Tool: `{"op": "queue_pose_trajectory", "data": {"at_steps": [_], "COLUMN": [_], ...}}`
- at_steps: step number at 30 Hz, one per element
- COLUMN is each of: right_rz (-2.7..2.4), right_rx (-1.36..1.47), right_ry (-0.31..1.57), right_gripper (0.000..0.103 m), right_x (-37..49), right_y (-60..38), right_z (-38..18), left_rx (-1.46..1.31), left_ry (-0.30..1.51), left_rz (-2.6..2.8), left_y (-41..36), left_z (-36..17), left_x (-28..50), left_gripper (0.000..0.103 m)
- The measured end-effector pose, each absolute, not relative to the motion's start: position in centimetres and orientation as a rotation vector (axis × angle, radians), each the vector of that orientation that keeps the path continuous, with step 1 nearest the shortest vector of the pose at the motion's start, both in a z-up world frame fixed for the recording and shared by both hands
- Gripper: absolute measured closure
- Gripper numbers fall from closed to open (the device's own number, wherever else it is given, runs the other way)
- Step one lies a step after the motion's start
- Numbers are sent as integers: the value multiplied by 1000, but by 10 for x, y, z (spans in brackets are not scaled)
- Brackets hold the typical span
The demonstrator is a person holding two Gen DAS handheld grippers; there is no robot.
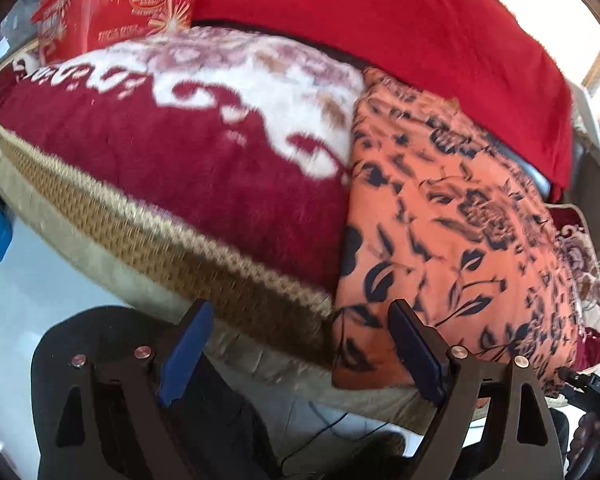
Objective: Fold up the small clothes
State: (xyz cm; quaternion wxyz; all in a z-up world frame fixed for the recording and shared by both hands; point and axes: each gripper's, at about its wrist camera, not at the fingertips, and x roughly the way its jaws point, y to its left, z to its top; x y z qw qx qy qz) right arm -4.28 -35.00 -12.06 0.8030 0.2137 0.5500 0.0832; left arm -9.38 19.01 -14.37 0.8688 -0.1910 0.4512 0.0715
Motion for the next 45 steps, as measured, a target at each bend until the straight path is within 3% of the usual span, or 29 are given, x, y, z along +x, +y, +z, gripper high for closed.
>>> {"op": "queue_pose_trajectory", "data": {"at_steps": [3,8,14,15,17,18,20,22,24,45], "right_rz": [208,188,174,175,183,188,201,212,231,231], "right_rx": [470,519,540,544,554,556,560,572,595,815], "right_ry": [1171,1137,1119,1124,1154,1166,1185,1185,1176,1126], "right_gripper": [50,50,49,49,48,50,69,87,93,96], "right_x": [-44,-51,-52,-50,-45,-44,-41,-43,-45,-61], "right_y": [-345,-351,-357,-357,-361,-361,-359,-360,-362,-377], "right_z": [-125,-118,-114,-116,-122,-125,-129,-128,-124,-110], "left_rx": [-383,-408,-185,-194,-210,-227,-273,-316,-370,-366], "left_ry": [996,995,1043,1070,1078,1072,1061,1030,986,908], "left_rz": [122,48,56,47,45,43,38,53,56,21], "left_y": [183,162,118,118,122,126,140,156,173,170], "left_z": [-146,-128,-140,-146,-147,-145,-141,-133,-122,-98], "left_x": [-88,-99,-77,-73,-73,-76,-80,-88,-95,-87], "left_gripper": [14,14,14,19,64,70,92,92,93,94]}}
